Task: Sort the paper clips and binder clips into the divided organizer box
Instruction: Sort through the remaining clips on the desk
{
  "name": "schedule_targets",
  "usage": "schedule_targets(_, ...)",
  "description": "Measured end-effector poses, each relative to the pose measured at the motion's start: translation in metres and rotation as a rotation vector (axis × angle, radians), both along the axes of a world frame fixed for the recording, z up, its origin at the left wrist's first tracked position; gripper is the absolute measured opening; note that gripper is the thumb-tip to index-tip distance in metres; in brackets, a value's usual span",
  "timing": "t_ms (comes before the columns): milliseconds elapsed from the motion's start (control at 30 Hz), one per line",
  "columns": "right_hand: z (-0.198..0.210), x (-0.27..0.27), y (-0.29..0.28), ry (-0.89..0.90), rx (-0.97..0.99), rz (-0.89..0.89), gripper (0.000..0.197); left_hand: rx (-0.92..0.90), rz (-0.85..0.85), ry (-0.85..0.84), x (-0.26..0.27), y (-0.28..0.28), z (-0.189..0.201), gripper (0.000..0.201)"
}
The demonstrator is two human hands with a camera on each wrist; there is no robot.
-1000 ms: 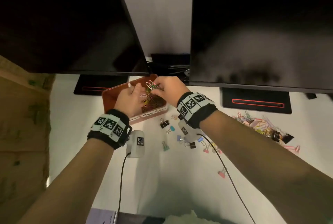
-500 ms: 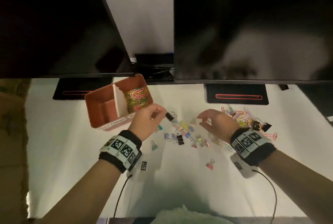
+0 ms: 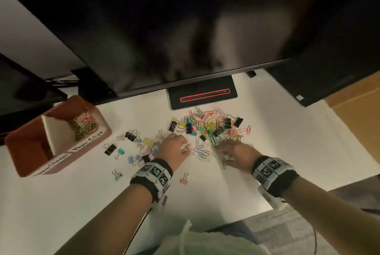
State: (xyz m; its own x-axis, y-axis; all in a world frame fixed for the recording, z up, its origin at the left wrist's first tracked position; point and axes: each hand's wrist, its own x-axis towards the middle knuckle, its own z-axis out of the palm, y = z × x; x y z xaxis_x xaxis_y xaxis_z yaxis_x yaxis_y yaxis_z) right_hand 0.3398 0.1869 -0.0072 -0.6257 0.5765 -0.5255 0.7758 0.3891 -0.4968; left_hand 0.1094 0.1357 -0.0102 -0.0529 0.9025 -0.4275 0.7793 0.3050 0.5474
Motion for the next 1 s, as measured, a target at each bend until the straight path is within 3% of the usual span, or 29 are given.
schedule_targets(167, -0.016, -0.010, 0.005, 0.102, 0.023, -0.025, 0.013, -0.004, 0.005, 0.033, 0.011, 0.006, -0.005, 0.025)
schedule_targets(300, -0.018, -0.015, 0.015, 0.141, 0.041, -0.012, 0.013, 0.033, 0.072, -0.009, 0.015, 0.008, -0.007, 0.017)
schedule_targets(433, -0.011, 0.000, 0.028, 0.150, 0.048, 0.069, 0.016, 0.051, 0.269, -0.115, 0.006, 0.009, 0.001, 0.017)
schedule_targets(533, -0.009, 0.021, 0.031, 0.076, 0.040, 0.117, 0.027, 0.022, 0.387, -0.053, -0.011, 0.007, 0.004, 0.021)
schedule_targets(733, -0.015, 0.037, 0.015, 0.027, -0.006, 0.111, 0.033, 0.043, 0.127, 0.132, 0.002, -0.004, 0.011, 0.037)
schedule_targets(900, -0.023, 0.018, 0.015, 0.121, 0.009, -0.005, 0.029, -0.089, 0.021, 0.141, 0.031, -0.007, 0.006, 0.057)
schedule_targets(1000, -0.023, 0.002, 0.019, 0.211, -0.014, -0.042, 0.026, -0.092, -0.067, 0.093, 0.043, -0.004, 0.007, 0.059)
